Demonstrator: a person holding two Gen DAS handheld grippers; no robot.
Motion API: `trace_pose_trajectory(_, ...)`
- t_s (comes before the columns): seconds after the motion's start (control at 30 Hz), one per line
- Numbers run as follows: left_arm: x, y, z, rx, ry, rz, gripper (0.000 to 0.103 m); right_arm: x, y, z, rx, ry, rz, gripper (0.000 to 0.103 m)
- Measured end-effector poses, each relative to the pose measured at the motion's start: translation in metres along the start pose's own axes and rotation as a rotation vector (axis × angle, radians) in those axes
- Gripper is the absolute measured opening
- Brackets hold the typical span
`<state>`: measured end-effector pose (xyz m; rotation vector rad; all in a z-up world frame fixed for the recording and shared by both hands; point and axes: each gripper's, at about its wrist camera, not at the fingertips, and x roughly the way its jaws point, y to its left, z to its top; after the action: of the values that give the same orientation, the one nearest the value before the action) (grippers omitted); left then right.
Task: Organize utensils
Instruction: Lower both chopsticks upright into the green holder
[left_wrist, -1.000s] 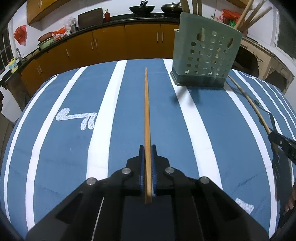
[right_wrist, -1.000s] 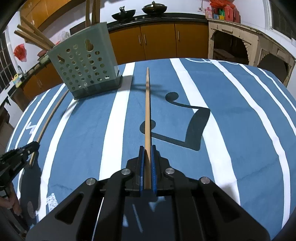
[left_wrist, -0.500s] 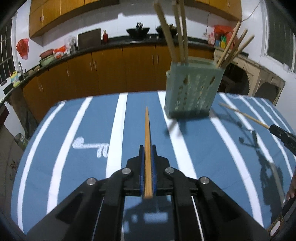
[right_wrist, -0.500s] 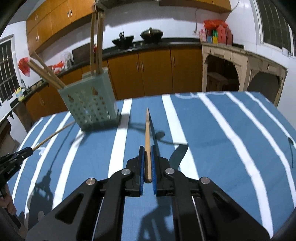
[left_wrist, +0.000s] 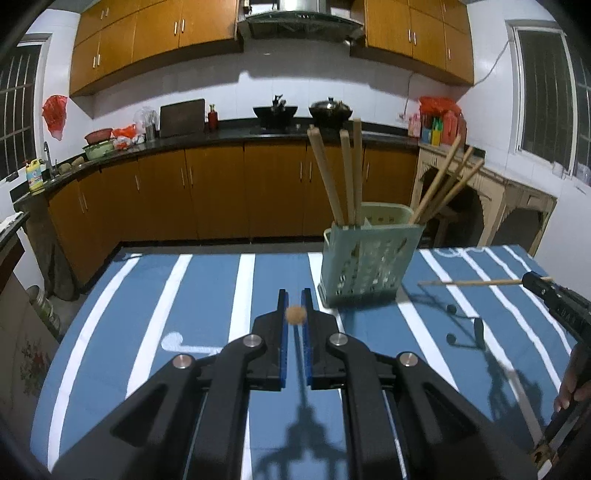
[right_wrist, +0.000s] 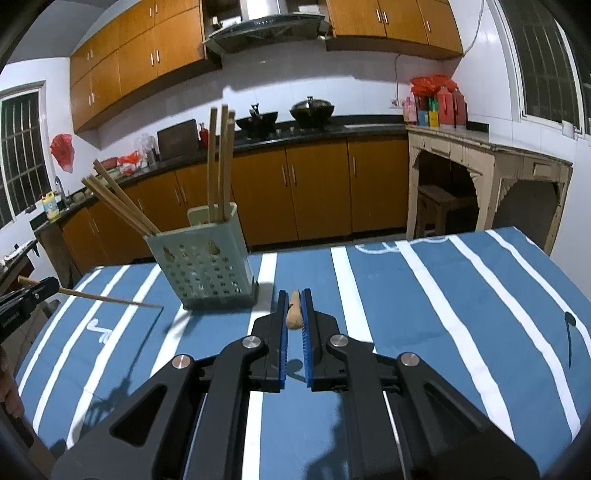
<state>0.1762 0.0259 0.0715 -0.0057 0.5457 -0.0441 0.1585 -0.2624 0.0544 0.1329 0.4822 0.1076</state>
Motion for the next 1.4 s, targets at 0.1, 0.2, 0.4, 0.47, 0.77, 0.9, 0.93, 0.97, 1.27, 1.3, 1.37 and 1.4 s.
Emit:
trace_pose_trajectory(0.1,-0.005,0.002,0.006,-0.009,-0.019,0.0,0.008,-0.003,0.0,0.005,0.007,-0.018,0.009,0.008)
trace_pose_trajectory(0.2,-0.009,0.005,0.011,-0.017,-0.036,0.0,0.008,-0.006,0.001,0.011,0.009,-0.035,0.02,0.008)
trace_pose_trajectory(0.4,-0.017,0.011,0.026,-0.043,-0.069,-0.013,0.008,-0.008,0.004,0.024,0.014,-0.06,0.042,0.008)
trace_pose_trajectory(0.47,-0.018,0.014,0.03,-0.046,-0.079,-0.013,0.008,-0.008,0.007,0.028,0.012,-0.068,0.049,0.008)
trace_pose_trajectory(0.77,-0.029,0.008,0.05,-0.042,-0.117,-0.048,0.008,-0.016,0.017,0.049,-0.005,-0.101,0.092,0.008)
trace_pose_trajectory(0.9,-0.037,0.002,0.064,-0.045,-0.134,-0.087,0.008,-0.023,0.023,0.064,-0.004,-0.126,0.121,0.008)
trace_pose_trajectory(0.93,-0.04,0.001,0.068,-0.044,-0.141,-0.097,0.008,-0.025,0.024,0.069,-0.002,-0.134,0.13,0.008)
trace_pose_trajectory(0.97,-0.042,-0.001,0.071,-0.041,-0.149,-0.106,0.008,-0.027,0.026,0.075,0.0,-0.144,0.139,0.008)
trace_pose_trajectory(1.27,-0.061,-0.029,0.123,-0.029,-0.242,-0.179,0.008,-0.05,0.047,0.132,-0.012,-0.276,0.223,0.008)
trace_pose_trajectory(1.3,-0.063,-0.032,0.13,-0.028,-0.259,-0.18,0.008,-0.051,0.05,0.137,-0.015,-0.292,0.227,0.008)
trace_pose_trajectory(1.37,-0.063,-0.038,0.142,-0.023,-0.288,-0.178,0.008,-0.052,0.058,0.153,-0.024,-0.336,0.232,0.007)
trace_pose_trajectory(1.4,-0.063,-0.041,0.15,-0.018,-0.309,-0.173,0.008,-0.05,0.061,0.157,-0.026,-0.348,0.232,0.008)
